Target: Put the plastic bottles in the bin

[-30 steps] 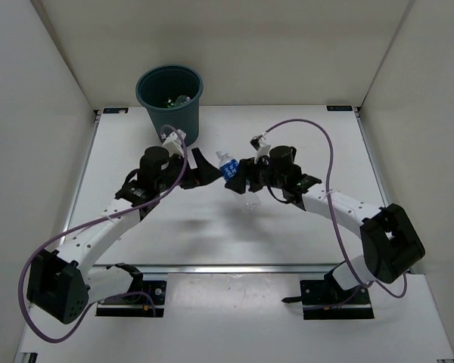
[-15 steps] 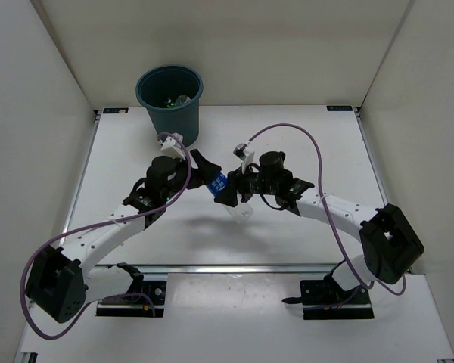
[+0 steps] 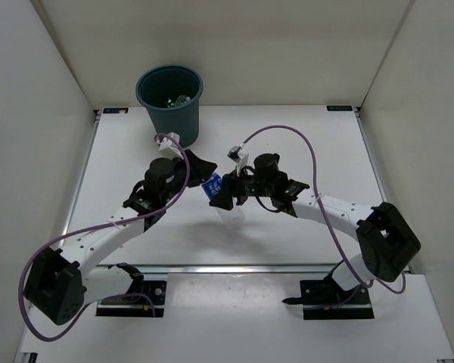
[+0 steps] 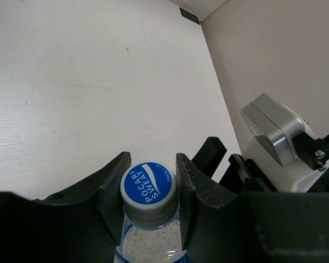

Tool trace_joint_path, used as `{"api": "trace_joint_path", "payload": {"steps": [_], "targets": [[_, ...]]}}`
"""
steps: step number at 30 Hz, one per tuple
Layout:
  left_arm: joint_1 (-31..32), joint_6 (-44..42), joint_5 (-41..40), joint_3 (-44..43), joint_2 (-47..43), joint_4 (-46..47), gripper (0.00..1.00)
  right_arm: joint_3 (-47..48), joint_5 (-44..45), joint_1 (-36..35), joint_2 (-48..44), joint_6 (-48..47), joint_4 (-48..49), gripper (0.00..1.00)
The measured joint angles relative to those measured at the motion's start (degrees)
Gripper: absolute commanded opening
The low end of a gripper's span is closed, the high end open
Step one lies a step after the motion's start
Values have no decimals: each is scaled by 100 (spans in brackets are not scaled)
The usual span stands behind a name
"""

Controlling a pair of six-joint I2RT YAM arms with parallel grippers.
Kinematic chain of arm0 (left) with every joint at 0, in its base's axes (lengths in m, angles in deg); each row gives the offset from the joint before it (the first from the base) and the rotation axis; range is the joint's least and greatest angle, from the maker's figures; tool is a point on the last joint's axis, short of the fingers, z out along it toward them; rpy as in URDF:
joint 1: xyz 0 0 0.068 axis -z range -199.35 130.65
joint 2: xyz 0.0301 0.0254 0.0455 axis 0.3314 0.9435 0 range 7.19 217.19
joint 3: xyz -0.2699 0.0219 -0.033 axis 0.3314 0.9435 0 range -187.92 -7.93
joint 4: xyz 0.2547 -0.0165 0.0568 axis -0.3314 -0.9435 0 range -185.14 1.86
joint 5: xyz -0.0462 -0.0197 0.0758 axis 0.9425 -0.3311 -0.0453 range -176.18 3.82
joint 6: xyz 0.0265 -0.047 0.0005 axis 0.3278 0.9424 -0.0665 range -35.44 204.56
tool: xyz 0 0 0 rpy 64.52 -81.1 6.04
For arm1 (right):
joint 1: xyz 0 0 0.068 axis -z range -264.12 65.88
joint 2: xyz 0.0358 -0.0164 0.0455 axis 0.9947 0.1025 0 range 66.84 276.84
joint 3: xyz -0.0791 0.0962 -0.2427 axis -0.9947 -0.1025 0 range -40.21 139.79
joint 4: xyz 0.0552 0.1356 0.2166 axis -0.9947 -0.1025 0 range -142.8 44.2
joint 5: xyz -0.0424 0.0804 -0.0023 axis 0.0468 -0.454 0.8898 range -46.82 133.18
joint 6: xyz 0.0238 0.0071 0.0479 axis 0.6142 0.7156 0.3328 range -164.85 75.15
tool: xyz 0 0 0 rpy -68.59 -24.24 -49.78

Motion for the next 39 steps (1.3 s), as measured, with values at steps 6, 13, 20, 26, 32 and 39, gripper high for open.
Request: {"api": "trace_joint_path", "payload": {"steps": [6, 13, 20, 26, 32, 39], "targets": [[-162, -234, -116, -170, 22, -190, 0, 96, 13, 153, 11, 125, 42, 99], [-927, -986, -614, -1635, 503, -719, 0, 107, 116, 822, -367, 138, -310, 100], [-1233, -2057, -1803, -4085, 1429, -396, 0, -146, 785, 1692, -1576, -59, -1097, 99], [-1495, -2782, -2789, -6614, 3241, -129, 0, -326, 1335, 2052, -1836, -114, -1945, 99], [-2017, -2935, -3300, -8843, 5578, -702, 58, -501, 1665, 2225, -2352, -92, -2592, 99], [-2140, -2922, -3351, -8699, 5906, -1639, 98, -544, 2052, 2590, -2850, -11, -3084, 99]]}}
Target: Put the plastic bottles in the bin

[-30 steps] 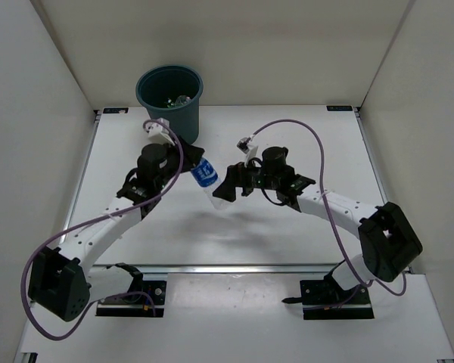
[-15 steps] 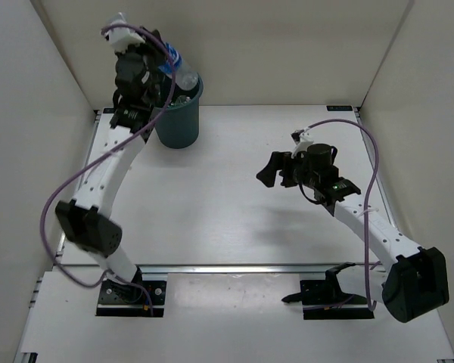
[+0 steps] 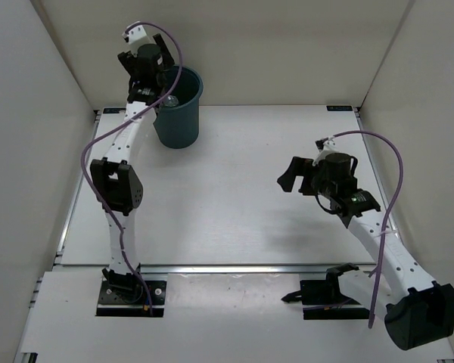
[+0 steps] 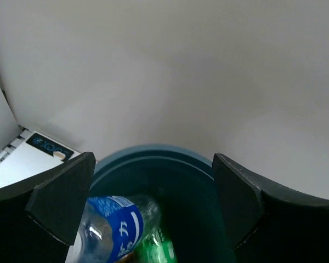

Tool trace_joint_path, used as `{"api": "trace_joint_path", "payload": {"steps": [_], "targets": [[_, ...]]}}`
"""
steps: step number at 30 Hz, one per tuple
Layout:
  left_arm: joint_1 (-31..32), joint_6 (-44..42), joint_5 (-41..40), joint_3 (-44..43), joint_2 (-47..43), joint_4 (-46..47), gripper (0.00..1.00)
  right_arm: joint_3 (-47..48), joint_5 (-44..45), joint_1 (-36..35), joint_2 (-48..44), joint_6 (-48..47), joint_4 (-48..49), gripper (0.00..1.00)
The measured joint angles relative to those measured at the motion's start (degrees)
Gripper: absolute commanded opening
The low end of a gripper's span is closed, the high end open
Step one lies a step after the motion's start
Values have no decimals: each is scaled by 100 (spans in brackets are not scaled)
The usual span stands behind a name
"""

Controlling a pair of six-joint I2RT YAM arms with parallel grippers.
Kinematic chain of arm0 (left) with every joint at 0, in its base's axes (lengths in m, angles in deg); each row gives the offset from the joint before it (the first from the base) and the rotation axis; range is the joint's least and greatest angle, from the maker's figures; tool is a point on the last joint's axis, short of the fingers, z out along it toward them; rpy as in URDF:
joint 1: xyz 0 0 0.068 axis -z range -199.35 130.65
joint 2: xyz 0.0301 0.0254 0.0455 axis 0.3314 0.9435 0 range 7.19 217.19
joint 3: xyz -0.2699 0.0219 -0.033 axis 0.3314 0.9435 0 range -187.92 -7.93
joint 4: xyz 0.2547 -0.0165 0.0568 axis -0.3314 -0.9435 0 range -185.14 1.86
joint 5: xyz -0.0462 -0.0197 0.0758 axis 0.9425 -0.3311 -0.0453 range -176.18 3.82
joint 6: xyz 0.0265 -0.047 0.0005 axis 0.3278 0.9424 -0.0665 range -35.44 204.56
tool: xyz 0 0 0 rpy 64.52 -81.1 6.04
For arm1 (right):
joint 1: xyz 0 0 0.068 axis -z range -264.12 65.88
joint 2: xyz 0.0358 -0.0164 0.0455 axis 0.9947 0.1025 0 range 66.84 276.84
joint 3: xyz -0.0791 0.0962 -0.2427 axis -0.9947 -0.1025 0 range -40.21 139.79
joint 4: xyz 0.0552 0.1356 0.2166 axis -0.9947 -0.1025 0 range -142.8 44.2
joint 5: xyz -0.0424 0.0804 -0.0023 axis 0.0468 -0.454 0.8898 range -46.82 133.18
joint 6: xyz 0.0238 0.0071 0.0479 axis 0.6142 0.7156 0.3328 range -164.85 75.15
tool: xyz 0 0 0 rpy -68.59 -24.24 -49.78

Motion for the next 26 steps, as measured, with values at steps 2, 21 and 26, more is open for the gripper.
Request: {"api": "trace_joint_path", "payload": {"steps": [2, 21, 26], "targets": [[0, 83, 146, 0, -195, -308, 99, 0, 33, 136, -85, 28, -85, 99], [-57, 1923, 1342, 6679, -7543, -4520, 99, 577, 1025, 1652, 680, -308, -1786, 99], [116, 2551, 1401, 7689, -8277, -5449, 99, 535, 820, 2164, 376, -369, -1733, 99]]}}
